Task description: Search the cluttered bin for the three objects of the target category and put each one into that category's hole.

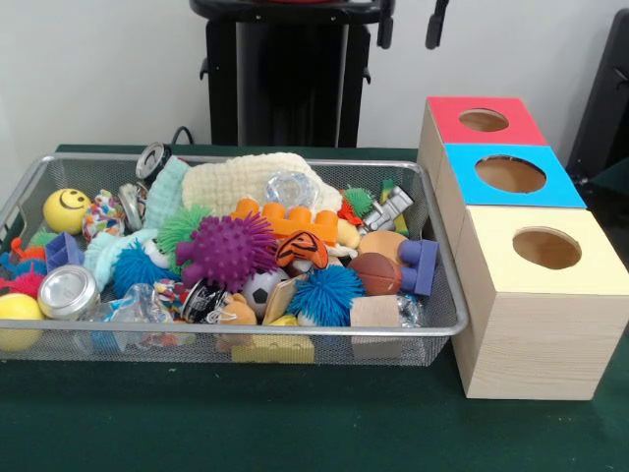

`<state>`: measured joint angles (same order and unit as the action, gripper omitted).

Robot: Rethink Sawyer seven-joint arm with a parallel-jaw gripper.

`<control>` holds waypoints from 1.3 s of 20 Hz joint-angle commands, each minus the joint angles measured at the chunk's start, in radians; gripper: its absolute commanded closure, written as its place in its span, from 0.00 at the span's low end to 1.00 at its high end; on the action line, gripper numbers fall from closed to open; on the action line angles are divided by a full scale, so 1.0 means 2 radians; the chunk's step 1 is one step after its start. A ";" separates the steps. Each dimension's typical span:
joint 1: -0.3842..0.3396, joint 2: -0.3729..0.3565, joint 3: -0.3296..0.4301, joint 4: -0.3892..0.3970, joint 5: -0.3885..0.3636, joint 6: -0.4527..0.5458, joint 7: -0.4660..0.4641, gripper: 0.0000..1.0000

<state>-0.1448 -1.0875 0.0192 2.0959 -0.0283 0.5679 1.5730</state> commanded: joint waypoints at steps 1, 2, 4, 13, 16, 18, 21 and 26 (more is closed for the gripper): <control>-0.025 0.047 0.050 -0.050 -0.037 -0.031 -0.006 0.00; -0.029 0.051 0.053 -0.053 -0.039 -0.033 -0.009 0.00; -0.034 0.058 0.057 -0.058 -0.042 -0.037 -0.011 0.00; -0.050 0.081 0.075 -0.084 -0.065 -0.018 -0.020 0.00; -0.053 0.082 0.081 -0.089 -0.073 -0.015 -0.025 0.00; -0.053 0.080 0.083 -0.090 -0.077 -0.014 -0.022 0.00; -0.053 0.074 0.082 -0.088 -0.084 -0.014 -0.015 0.00; -0.061 0.086 0.092 -0.093 -0.085 -0.010 -0.014 0.00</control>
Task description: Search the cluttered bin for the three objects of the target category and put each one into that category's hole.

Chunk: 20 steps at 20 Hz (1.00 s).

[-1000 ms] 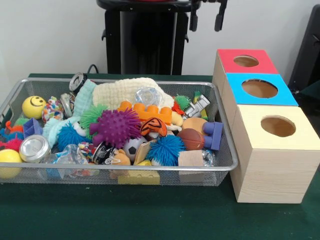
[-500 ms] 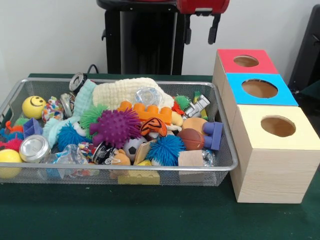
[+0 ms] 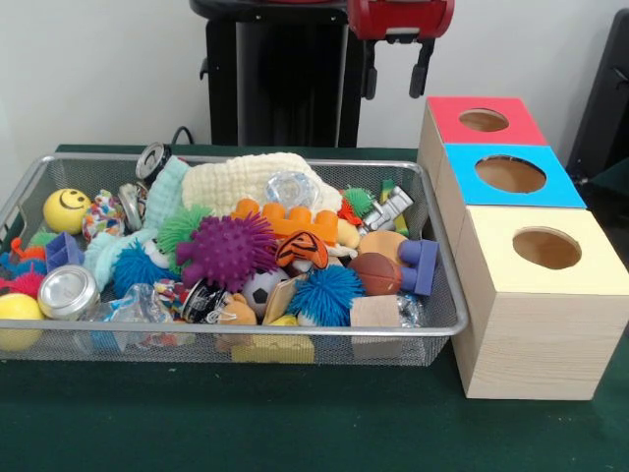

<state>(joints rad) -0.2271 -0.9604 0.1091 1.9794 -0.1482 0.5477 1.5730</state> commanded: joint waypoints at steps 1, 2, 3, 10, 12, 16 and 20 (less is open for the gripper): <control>-0.022 0.025 0.049 -0.038 -0.026 0.001 -0.016 0.00; -0.023 0.029 0.051 -0.041 -0.029 -0.002 -0.017 0.00; -0.024 0.032 0.051 -0.045 -0.032 -0.003 -0.018 0.00; -0.004 0.022 0.012 -0.079 -0.085 -0.021 0.004 0.00; -0.017 0.016 0.019 -0.079 -0.087 -0.014 -0.007 0.00; -0.053 0.011 0.041 -0.081 -0.086 0.000 -0.039 0.00; -0.078 0.005 0.054 -0.090 -0.097 0.007 -0.062 0.00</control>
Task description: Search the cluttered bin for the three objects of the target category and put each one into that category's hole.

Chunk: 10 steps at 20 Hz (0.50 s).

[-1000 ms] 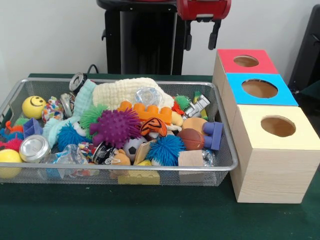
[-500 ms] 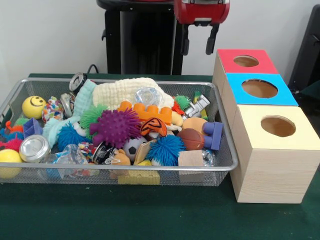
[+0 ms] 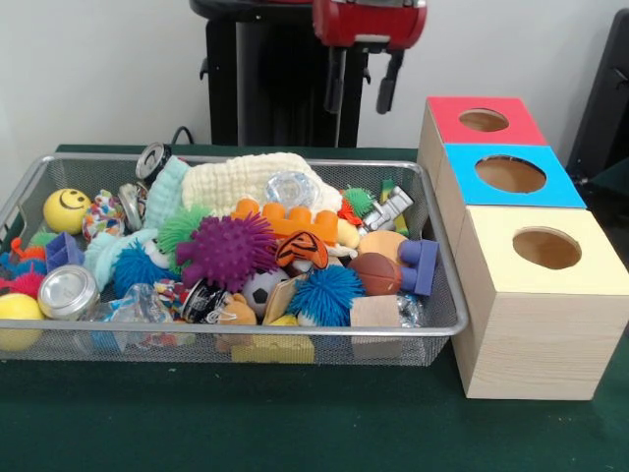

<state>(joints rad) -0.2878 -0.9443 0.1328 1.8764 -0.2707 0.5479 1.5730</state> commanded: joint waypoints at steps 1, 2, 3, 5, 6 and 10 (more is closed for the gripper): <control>-0.051 -0.004 0.043 -0.039 -0.039 0.008 -0.063 0.00; -0.058 -0.006 0.043 -0.039 -0.041 0.010 -0.065 0.00; -0.062 -0.009 0.042 -0.040 -0.045 0.009 -0.065 0.00; -0.073 -0.011 0.040 -0.044 -0.049 0.017 -0.069 0.00; -0.075 -0.006 0.039 -0.048 -0.052 0.020 -0.066 0.00; -0.084 0.023 0.035 -0.053 -0.066 0.002 -0.044 0.00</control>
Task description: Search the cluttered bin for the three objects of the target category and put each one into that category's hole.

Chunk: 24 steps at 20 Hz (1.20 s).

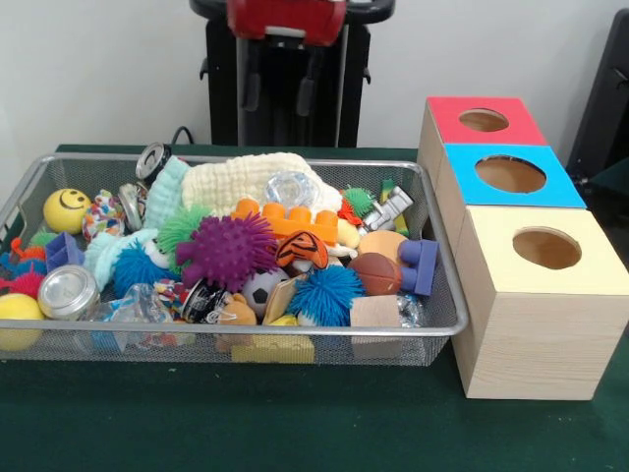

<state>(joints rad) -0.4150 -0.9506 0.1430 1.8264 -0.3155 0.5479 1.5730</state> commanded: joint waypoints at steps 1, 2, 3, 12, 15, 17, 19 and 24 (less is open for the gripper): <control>-0.020 0.033 0.028 -0.024 -0.047 -0.008 -0.032 0.00; -0.019 0.039 0.025 -0.021 -0.051 -0.018 -0.021 0.00; -0.012 0.046 0.017 -0.015 -0.056 -0.032 -0.003 0.00; 0.044 0.118 -0.061 0.034 -0.047 -0.157 0.126 0.00; 0.051 0.136 -0.077 0.052 -0.029 -0.202 0.140 0.00; 0.058 0.146 -0.086 0.064 -0.020 -0.233 0.149 0.00; 0.065 0.147 -0.095 0.076 -0.009 -0.251 0.153 0.00; 0.050 0.135 -0.088 0.094 0.004 -0.251 0.130 0.00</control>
<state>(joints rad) -0.2902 -0.7110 -0.0158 1.9140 -0.3538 0.0717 1.5872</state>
